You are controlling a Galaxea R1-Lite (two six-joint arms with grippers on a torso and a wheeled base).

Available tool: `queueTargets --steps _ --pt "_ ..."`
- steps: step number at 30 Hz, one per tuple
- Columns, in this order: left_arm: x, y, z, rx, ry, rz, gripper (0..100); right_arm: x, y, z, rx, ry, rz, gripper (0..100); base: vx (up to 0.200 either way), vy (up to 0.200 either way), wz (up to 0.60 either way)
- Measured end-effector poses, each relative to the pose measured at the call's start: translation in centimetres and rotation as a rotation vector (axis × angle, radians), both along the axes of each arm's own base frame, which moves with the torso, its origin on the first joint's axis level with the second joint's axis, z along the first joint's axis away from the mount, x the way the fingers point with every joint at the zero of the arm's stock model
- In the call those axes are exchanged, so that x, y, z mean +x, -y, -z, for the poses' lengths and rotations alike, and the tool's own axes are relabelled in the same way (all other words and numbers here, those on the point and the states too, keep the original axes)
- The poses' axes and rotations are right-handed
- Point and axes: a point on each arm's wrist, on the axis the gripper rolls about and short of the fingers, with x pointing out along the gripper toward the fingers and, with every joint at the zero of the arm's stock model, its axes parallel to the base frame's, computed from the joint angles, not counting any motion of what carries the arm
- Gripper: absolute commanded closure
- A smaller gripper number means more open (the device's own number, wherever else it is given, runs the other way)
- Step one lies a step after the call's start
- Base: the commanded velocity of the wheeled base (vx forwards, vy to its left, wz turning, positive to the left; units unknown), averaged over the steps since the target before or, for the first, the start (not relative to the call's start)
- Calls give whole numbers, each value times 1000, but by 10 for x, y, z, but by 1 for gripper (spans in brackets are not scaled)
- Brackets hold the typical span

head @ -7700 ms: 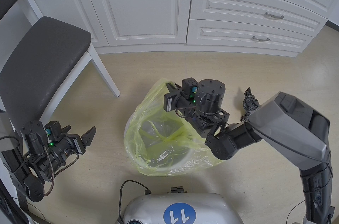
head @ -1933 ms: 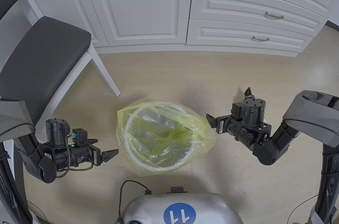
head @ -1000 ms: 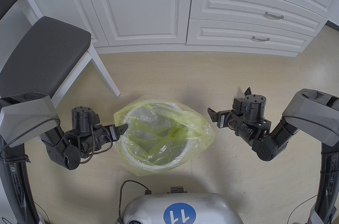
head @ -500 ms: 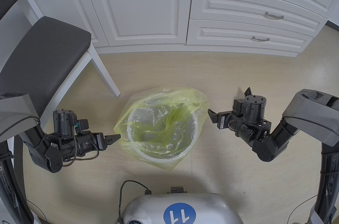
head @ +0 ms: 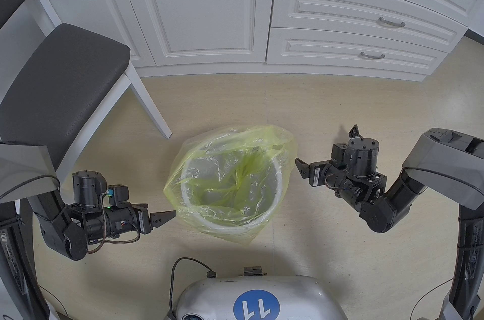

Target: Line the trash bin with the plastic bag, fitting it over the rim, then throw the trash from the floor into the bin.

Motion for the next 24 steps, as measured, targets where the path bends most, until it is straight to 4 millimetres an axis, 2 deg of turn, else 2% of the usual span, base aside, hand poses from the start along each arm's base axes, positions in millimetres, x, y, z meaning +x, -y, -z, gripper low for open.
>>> queueTargets --steps 9,12,19,24 --pt "13 11 25 -24 42 -10 0 -1 -1 3 -4 -7 -3 0 0 0 0" --pt "21 15 37 -16 32 -88 0 -2 -2 3 -5 -9 -6 0 0 0 0" --pt "53 30 56 34 49 -287 0 -3 -5 7 -9 -17 -14 0 0 0 0" --pt "75 36 60 -17 18 -413 0 -5 -7 9 -12 -22 -21 0 0 0 0"
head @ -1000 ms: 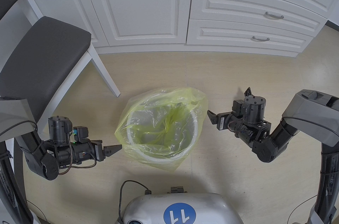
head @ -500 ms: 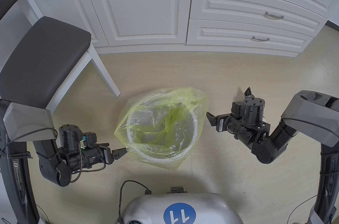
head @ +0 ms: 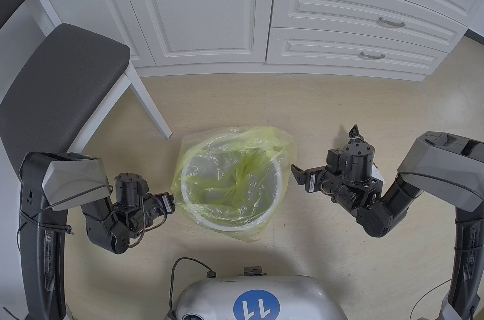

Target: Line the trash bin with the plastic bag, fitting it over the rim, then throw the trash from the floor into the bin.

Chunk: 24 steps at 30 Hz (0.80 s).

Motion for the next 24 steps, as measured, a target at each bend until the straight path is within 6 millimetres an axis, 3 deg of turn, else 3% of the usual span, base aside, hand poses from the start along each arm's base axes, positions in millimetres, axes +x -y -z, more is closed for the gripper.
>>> queueTargets --steps 5,10,15,20,24 --pt "18 3 -4 -31 16 -99 0 -2 -5 2 -1 -3 -13 0 0 0 0" --pt "19 -1 -7 -27 3 -103 0 -8 -10 5 -8 -18 -31 0 0 0 0" --pt "2 -10 -13 -5 -52 -13 0 -13 -13 8 -15 -29 -44 0 0 0 0" --pt "-28 -28 -30 23 -70 202 0 -17 -21 17 -29 -52 -64 0 0 0 0" --pt "-43 -42 -45 50 -49 233 0 -19 -29 32 -47 -83 -84 0 0 0 0"
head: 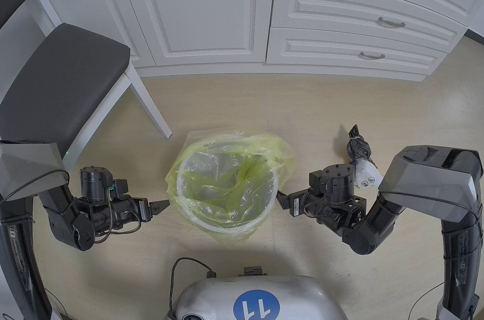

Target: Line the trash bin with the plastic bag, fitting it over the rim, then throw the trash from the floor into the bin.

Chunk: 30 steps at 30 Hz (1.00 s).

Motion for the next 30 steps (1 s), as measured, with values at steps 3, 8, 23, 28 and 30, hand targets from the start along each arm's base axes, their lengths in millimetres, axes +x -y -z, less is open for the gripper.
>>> queueTargets --steps 3,8,23,28,30 --pt "-7 -5 -9 6 16 -4 0 3 -4 13 -12 -19 -3 0 0 0 0" --pt "-12 -7 -20 7 43 -3 0 4 -7 33 -41 -66 -6 0 0 0 0" --pt "-16 -6 -32 2 106 -3 0 -25 -6 7 -116 -46 -71 0 0 0 0" --pt "-17 -8 -37 4 122 -10 0 -23 34 -24 -184 4 -39 0 0 0 0" --pt "-19 -8 -42 3 136 -11 0 -19 51 -37 -178 31 -18 0 0 0 0"
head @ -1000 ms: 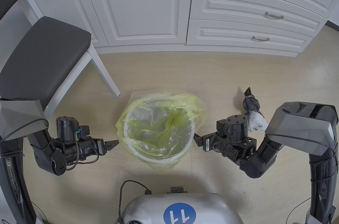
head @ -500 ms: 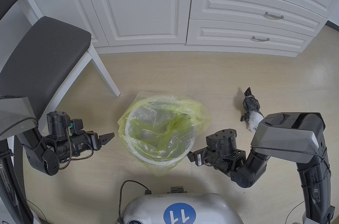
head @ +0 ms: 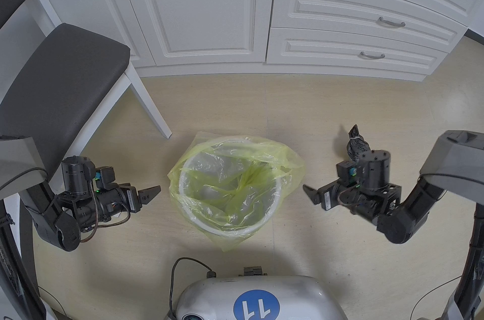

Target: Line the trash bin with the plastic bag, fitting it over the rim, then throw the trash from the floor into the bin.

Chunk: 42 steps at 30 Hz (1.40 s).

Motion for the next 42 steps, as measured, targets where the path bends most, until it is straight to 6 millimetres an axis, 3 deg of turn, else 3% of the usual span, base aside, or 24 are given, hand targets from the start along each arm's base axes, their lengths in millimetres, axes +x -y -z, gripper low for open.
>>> queueTargets --steps 4,8,15,25,32,42 --pt "-3 0 -8 -2 24 0 0 7 18 -22 30 57 33 0 0 0 0" --pt "-5 1 -12 -3 35 5 0 18 19 -34 123 94 65 0 0 0 0" --pt "-7 6 -12 -5 34 20 0 49 5 -28 312 88 82 0 0 0 0" --pt "-9 11 -9 -3 20 36 0 73 -14 25 388 -32 23 0 0 0 0" --pt "-5 12 -7 -6 19 36 0 85 -26 73 407 -117 35 0 0 0 0" --pt "7 17 -2 -10 99 45 0 70 -39 107 387 -218 -10 0 0 0 0"
